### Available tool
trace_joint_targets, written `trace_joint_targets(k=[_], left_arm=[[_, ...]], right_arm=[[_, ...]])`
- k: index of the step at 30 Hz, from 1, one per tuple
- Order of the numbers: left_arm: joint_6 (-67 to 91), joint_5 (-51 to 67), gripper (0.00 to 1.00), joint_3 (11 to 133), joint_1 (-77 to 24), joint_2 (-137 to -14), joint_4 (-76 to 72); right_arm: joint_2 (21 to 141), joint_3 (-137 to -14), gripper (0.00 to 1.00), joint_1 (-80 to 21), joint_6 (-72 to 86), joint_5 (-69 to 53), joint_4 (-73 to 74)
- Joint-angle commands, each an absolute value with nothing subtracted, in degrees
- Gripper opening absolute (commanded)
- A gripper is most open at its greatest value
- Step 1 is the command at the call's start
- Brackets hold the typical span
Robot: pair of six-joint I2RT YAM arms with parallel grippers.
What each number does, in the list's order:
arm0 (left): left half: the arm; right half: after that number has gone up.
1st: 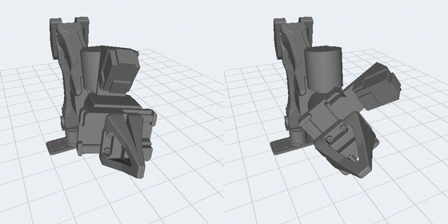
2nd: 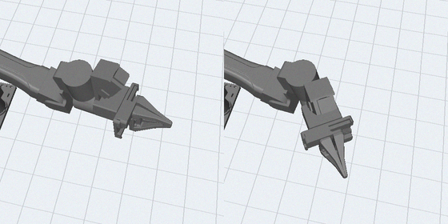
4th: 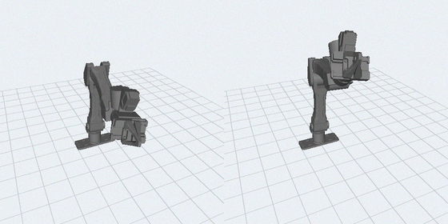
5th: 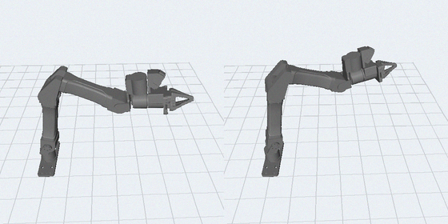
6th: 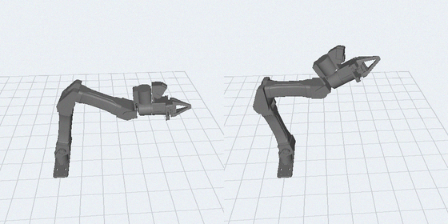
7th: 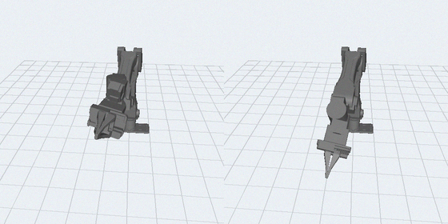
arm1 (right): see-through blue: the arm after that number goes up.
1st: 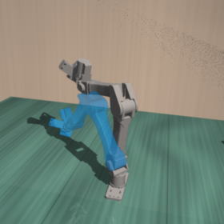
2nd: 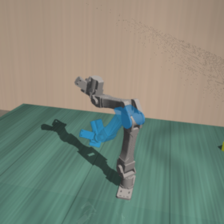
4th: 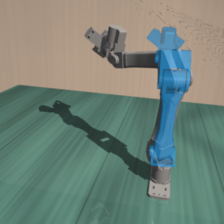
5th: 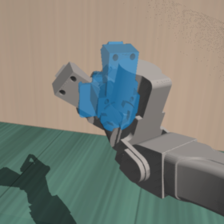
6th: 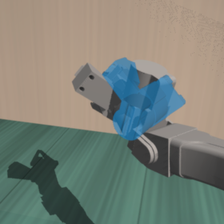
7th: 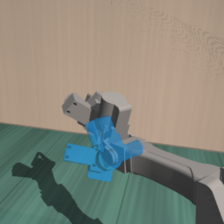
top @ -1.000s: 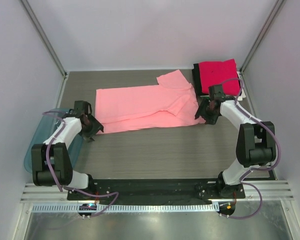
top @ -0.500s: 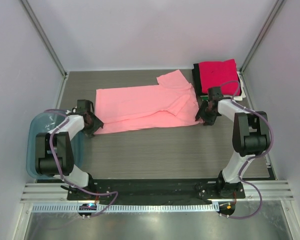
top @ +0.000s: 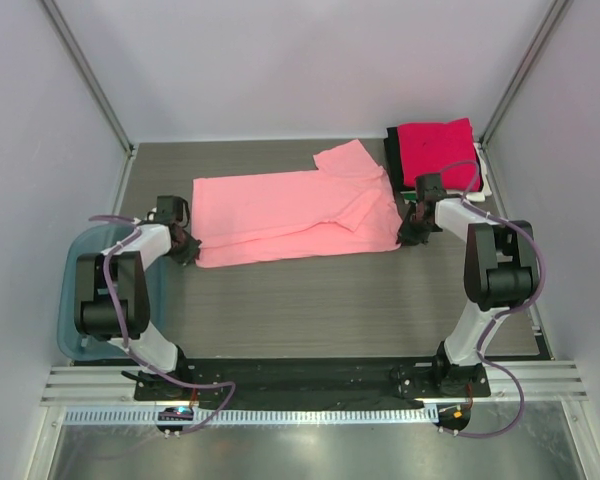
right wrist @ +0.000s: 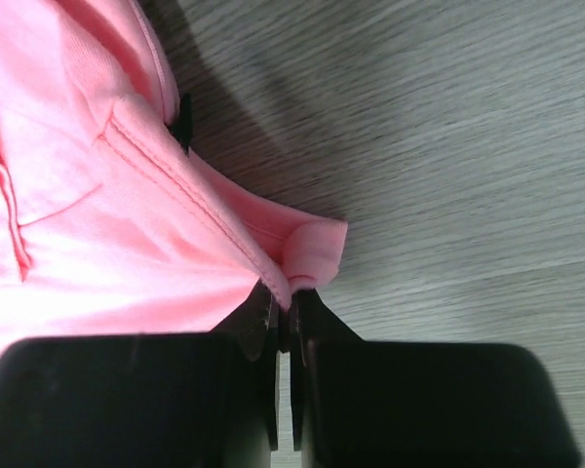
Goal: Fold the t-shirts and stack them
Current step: Fold the tshirt
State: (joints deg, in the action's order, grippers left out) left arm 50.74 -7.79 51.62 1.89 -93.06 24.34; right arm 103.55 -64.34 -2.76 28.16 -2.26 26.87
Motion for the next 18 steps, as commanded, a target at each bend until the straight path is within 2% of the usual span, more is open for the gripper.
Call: trace_joint_targets(k=[1,6,10,13,18], left_arm=[[50.9,-7.8,0.00,54.4,1.6,-94.7,26.5],[48.0,-9.2,0.00,68.2,1.7,-93.6,40.6],[46.4,-9.4,0.00,75.0,2.2,-89.0,46.0],[46.5,-8.4,0.00,72.4,2.1,-86.8,47.9],[49.0,-7.1,0.00,56.8,2.2,-79.1,44.4]], right_arm=[[104.0,-67.1,0.01,-2.4,28.1,-2.4,27.0],[100.9,-80.5,0.01,-2.4,27.9,-1.0,37.1],[93.6,-83.3,0.01,-2.4,25.4,4.7,41.9],[88.5,-75.8,0.01,-2.4,24.6,6.3,41.8],[82.8,-59.7,0.01,-2.4,26.9,5.5,39.4]])
